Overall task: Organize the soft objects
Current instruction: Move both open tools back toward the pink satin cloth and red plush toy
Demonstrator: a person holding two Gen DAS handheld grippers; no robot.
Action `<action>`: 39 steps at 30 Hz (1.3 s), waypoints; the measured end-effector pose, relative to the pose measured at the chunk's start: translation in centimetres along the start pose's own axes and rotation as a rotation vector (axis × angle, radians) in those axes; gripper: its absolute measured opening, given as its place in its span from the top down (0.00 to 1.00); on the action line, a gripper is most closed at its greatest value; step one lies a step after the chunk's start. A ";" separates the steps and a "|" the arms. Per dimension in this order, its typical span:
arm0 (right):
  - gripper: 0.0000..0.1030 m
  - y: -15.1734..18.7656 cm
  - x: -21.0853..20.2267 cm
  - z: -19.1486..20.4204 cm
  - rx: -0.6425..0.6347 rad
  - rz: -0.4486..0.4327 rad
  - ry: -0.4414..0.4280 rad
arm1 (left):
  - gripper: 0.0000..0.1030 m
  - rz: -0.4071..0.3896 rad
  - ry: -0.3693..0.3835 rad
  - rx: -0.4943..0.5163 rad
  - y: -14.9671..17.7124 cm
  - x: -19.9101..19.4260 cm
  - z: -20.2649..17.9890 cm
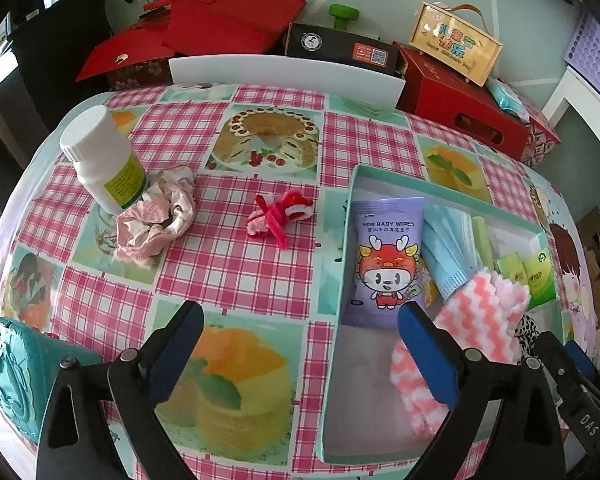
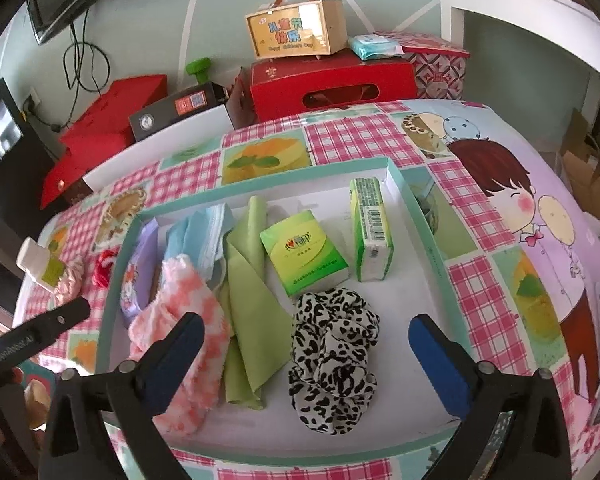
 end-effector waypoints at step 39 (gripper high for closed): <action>0.00 -1.0 -0.2 10.9 -0.241 -0.080 -0.086 | 0.05 -0.133 -0.171 -0.234 -4.1 -1.1 9.3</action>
Point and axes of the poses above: each gripper's, at about its wrist camera, not at the fingertips, and x roughly the way its jaws point, z to its left, y to its underside, the point moved 1 cm from there along x, roughly the way its jaws point, and after that the axes turned 12 degrees about -x, right-handed, at the moved point
